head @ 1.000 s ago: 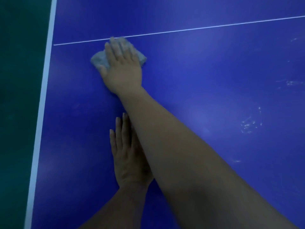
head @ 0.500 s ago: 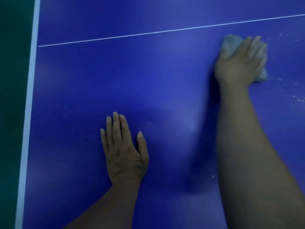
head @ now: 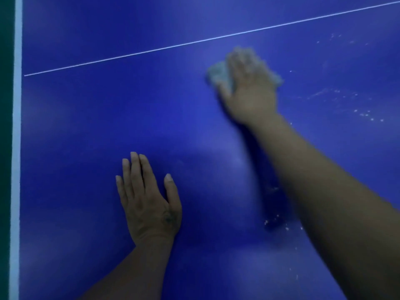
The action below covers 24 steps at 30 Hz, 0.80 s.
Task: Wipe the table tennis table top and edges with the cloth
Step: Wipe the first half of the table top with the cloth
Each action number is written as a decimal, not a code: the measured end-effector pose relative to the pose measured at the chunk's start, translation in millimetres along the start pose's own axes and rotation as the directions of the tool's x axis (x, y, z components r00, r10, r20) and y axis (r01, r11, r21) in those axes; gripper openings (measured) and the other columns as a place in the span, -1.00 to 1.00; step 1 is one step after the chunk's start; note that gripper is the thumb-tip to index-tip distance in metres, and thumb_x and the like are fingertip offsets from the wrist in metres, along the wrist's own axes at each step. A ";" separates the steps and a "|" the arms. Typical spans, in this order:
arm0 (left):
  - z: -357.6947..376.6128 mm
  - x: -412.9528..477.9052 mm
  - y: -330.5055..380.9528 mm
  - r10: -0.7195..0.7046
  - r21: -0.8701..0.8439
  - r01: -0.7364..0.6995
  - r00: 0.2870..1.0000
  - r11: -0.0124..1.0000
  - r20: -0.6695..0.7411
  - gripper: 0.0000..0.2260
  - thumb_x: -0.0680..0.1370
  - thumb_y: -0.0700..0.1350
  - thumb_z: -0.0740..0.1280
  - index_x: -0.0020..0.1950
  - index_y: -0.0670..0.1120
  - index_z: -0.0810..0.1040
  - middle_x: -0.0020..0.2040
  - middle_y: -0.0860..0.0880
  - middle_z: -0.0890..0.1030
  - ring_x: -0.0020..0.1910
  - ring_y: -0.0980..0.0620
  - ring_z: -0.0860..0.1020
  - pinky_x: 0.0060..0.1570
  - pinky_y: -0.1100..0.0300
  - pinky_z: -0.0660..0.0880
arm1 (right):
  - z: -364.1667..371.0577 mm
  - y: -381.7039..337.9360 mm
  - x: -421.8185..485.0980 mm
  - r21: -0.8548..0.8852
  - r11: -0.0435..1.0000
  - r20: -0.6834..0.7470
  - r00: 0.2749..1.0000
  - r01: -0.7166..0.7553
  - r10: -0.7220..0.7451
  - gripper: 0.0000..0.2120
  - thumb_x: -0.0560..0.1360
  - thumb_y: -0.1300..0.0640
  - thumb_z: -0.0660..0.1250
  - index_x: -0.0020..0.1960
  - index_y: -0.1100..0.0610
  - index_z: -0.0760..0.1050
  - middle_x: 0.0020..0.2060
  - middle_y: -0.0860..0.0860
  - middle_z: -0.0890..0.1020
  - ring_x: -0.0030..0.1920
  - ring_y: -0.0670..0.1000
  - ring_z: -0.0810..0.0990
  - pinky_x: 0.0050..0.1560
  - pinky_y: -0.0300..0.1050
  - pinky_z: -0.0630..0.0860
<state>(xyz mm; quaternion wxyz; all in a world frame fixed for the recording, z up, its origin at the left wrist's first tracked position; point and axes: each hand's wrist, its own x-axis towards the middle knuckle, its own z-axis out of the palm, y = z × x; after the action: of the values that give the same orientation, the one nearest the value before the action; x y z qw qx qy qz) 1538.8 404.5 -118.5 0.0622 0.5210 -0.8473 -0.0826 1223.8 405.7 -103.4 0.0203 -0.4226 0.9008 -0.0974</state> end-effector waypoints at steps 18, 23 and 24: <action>-5.6 3.9 3.3 -0.008 -0.021 0.008 1.000 1.000 0.004 -0.35 0.73 0.10 0.08 0.74 -0.23 0.13 0.76 -0.15 0.11 0.76 -0.11 0.00 0.72 -0.18 -0.05 | -3.7 -27.7 -121.7 0.103 0.963 0.002 0.968 0.248 -0.249 -0.39 0.72 -0.17 0.18 0.64 0.17 0.35 0.65 0.09 0.34 0.68 0.16 0.24 0.70 0.11 0.07; -6.8 3.1 3.6 -0.006 -0.031 0.006 1.000 1.000 0.003 -0.35 0.73 0.10 0.08 0.74 -0.22 0.11 0.77 -0.13 0.09 0.76 -0.09 -0.03 0.72 -0.17 -0.06 | -27.8 90.6 -42.6 -0.023 0.957 0.022 0.956 -0.291 0.291 -0.33 0.75 -0.20 0.01 0.72 0.19 0.11 0.73 0.11 0.11 0.72 0.18 0.04 0.68 0.21 0.01; -7.3 3.1 4.4 -0.007 -0.035 0.007 1.000 0.999 0.002 -0.35 0.73 0.10 0.08 0.74 -0.22 0.11 0.77 -0.13 0.09 0.76 -0.09 -0.03 0.72 -0.17 -0.06 | -29.8 96.3 -38.4 -0.009 0.930 0.040 0.929 -0.367 0.367 -0.32 0.75 -0.20 -0.01 0.73 0.18 0.05 0.74 0.09 0.05 0.73 0.17 -0.02 0.69 0.22 -0.05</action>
<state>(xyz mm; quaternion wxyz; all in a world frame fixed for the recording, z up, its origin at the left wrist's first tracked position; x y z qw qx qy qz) 1535.0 403.2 -110.4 0.0699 0.5229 -0.8439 -0.0981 1172.0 499.9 -94.6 0.0563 -0.2490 0.9634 -0.0824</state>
